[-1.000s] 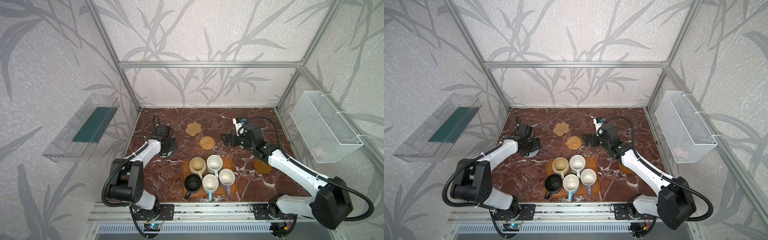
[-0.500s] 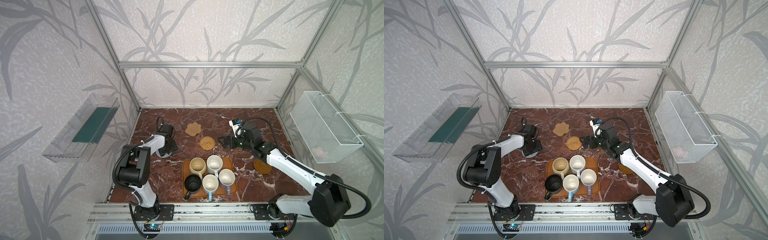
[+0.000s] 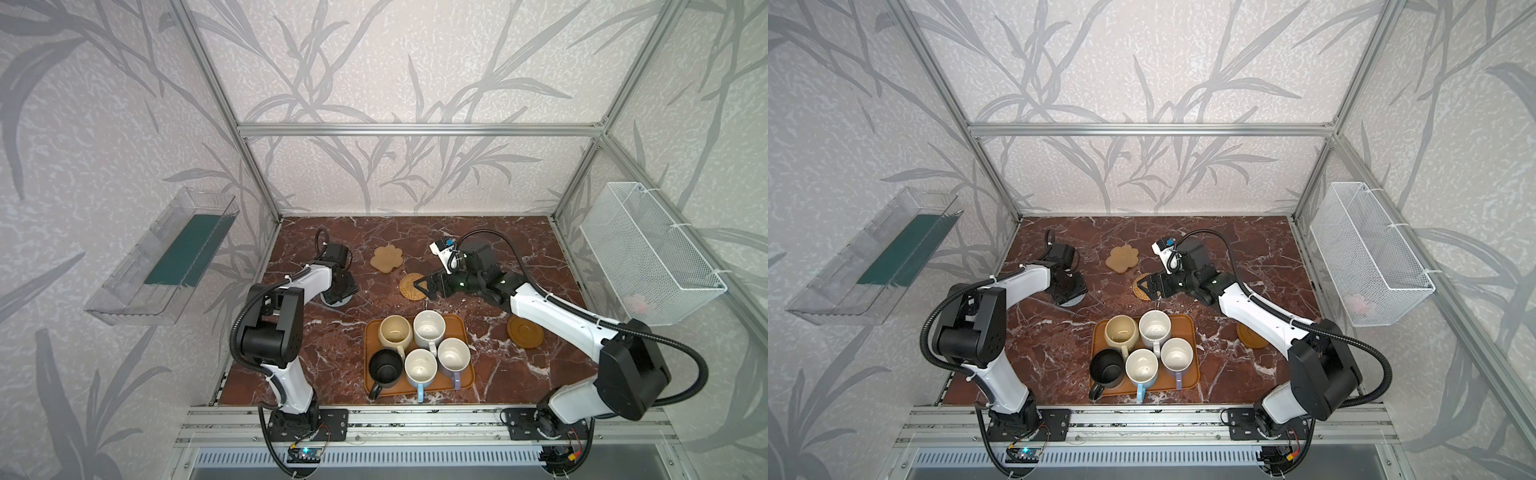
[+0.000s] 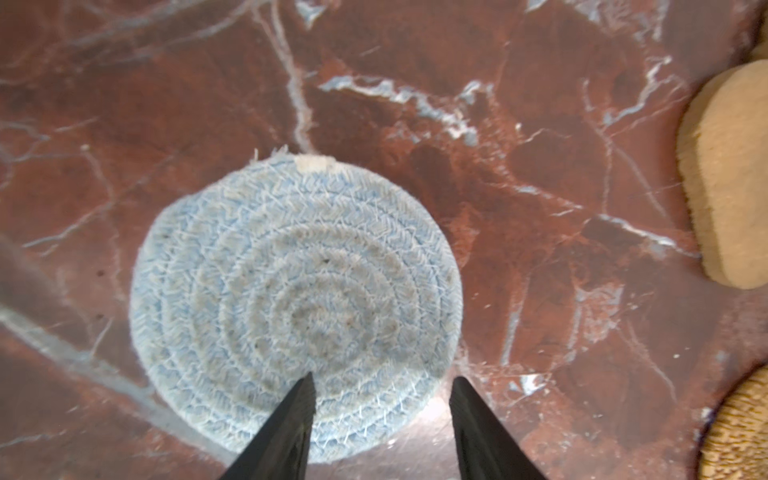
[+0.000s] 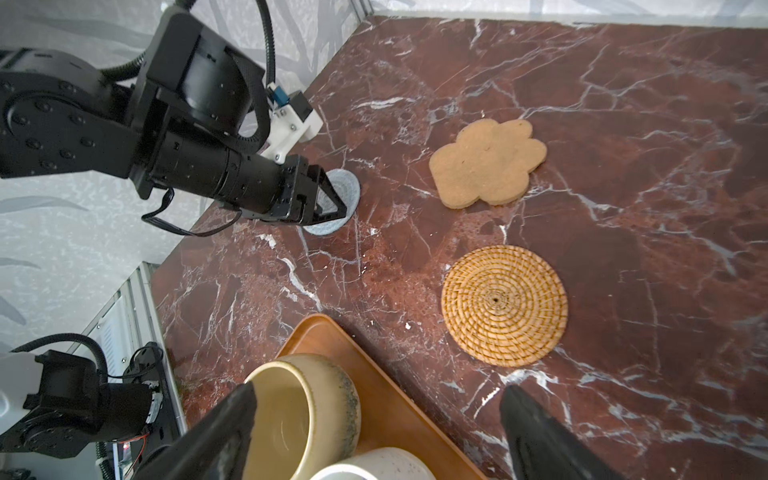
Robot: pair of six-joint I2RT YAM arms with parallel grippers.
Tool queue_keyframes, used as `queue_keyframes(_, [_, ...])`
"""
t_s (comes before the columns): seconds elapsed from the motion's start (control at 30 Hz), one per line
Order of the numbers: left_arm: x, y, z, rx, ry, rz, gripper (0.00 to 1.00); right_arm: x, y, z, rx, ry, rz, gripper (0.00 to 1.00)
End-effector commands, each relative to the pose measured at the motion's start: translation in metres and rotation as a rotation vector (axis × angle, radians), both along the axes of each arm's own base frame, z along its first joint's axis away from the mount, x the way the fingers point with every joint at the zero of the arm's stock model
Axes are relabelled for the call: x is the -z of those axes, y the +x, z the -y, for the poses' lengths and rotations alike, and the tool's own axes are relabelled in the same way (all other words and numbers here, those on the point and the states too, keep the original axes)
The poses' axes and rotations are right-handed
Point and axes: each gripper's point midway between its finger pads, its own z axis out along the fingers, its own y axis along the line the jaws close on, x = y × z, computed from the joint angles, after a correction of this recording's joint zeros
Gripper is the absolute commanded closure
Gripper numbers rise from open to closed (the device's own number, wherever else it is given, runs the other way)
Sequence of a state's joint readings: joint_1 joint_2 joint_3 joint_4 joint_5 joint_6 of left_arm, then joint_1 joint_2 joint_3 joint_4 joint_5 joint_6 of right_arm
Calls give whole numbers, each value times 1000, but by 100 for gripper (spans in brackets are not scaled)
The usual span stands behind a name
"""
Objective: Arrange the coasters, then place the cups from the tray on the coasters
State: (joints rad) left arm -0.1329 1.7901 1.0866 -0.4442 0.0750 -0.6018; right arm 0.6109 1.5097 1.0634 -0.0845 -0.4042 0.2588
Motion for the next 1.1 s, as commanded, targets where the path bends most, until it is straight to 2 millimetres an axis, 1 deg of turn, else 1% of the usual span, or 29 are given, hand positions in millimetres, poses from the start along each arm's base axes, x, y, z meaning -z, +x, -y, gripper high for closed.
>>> queue_keyframes(0.0, [15,-4,15,1,-51,-55,46,-6,1,-12,-23,23,-9,10])
queue_keyframes(0.1, [15,2,25,3,-73,-44,46,-5,7,-17,-3,13,-29,12])
queue_keyframes(0.2, [13,9,30,6,-74,-33,46,-5,15,-19,29,9,-42,13])
queue_keyframes(0.37, [11,19,25,1,-36,-26,46,2,23,-23,51,-3,-63,14])
queue_keyframes(0.43, [13,21,27,5,-47,-24,46,4,25,-23,58,-5,-69,14])
queue_keyframes(0.57, [18,20,23,-2,-27,-36,46,9,27,-24,63,-10,-79,14])
queue_keyframes(0.67, [19,21,22,-4,-19,-33,46,12,28,-24,70,-12,-86,14])
queue_keyframes(0.8, [20,22,13,-23,12,-36,46,14,31,-25,74,-14,-89,14])
queue_keyframes(1.07, [19,23,11,-33,-8,-25,46,17,32,-26,77,-20,-94,14])
